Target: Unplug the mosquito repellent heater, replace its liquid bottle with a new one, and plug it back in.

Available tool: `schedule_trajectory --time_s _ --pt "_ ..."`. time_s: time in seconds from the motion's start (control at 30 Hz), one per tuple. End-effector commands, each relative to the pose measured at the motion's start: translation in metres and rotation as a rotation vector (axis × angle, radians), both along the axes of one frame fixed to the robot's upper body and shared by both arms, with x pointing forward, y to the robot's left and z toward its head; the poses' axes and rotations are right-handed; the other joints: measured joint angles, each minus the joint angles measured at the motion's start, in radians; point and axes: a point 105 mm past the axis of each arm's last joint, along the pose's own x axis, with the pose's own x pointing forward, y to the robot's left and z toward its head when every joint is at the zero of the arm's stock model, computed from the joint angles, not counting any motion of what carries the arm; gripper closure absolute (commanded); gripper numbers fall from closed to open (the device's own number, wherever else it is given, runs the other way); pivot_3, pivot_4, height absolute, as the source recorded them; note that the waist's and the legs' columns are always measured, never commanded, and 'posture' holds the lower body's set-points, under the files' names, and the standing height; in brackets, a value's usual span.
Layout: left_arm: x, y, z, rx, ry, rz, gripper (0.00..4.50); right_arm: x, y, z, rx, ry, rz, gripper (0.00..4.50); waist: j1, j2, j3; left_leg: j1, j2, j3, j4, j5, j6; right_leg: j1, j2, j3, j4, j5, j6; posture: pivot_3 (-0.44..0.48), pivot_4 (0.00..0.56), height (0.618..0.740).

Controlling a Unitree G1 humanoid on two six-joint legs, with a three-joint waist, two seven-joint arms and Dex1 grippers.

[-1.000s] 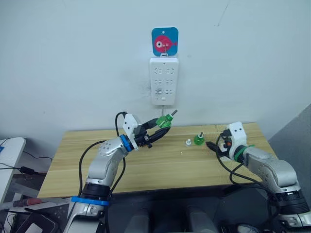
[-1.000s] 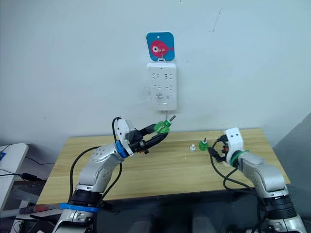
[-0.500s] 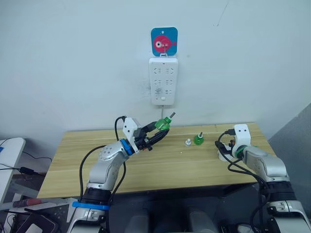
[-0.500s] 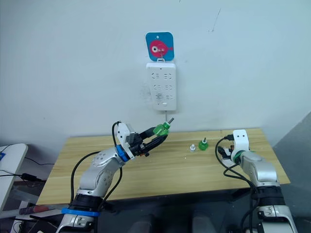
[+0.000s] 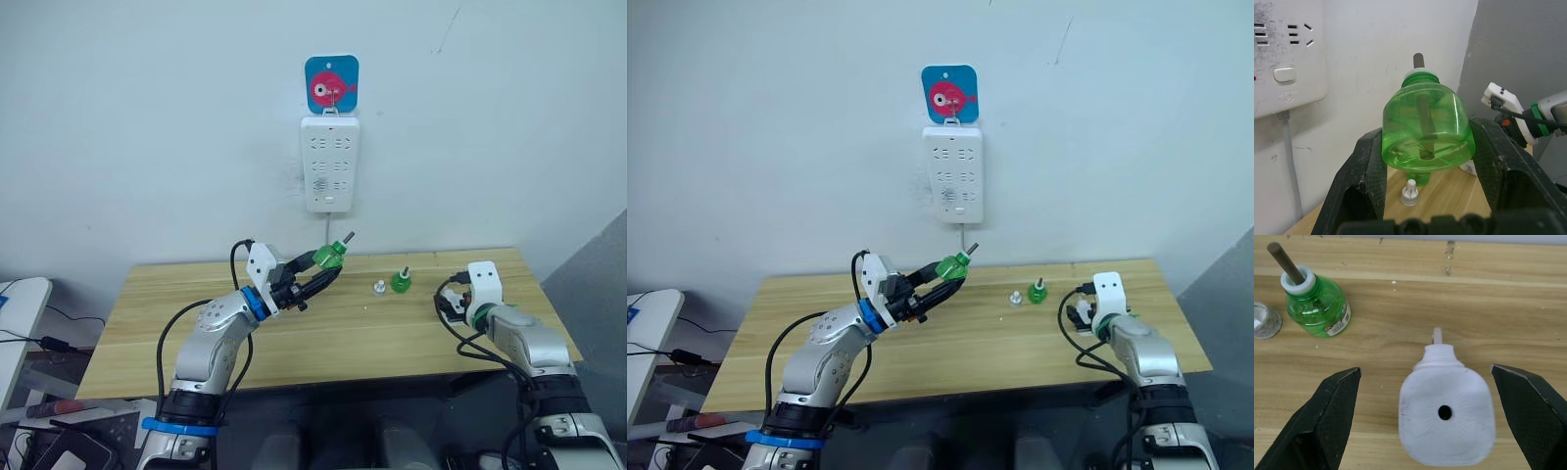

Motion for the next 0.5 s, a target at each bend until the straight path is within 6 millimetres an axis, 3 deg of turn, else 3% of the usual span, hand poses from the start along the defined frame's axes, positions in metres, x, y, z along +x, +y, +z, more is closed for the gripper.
schedule_trajectory --time_s 0.03,0.5 --pt "-0.004 -0.003 0.012 -0.015 -0.046 -0.019 2.26 0.010 -0.003 0.007 -0.015 -0.042 0.005 0.06 0.000 0.000 0.000 0.000 0.000 0.000 0.000 0.000 0.000 0.000 0.000 0.000 0.000 0.000 0.000 -0.017 0.091 0.740" --pt "-0.015 -0.006 0.008 -0.001 -0.030 -0.048 2.26 0.011 -0.014 -0.007 -0.006 -0.020 -0.002 0.06 0.000 0.007 -0.009 0.000 0.000 0.001 0.000 0.000 0.000 0.000 0.000 0.001 0.000 0.000 0.000 -0.005 0.086 0.740"
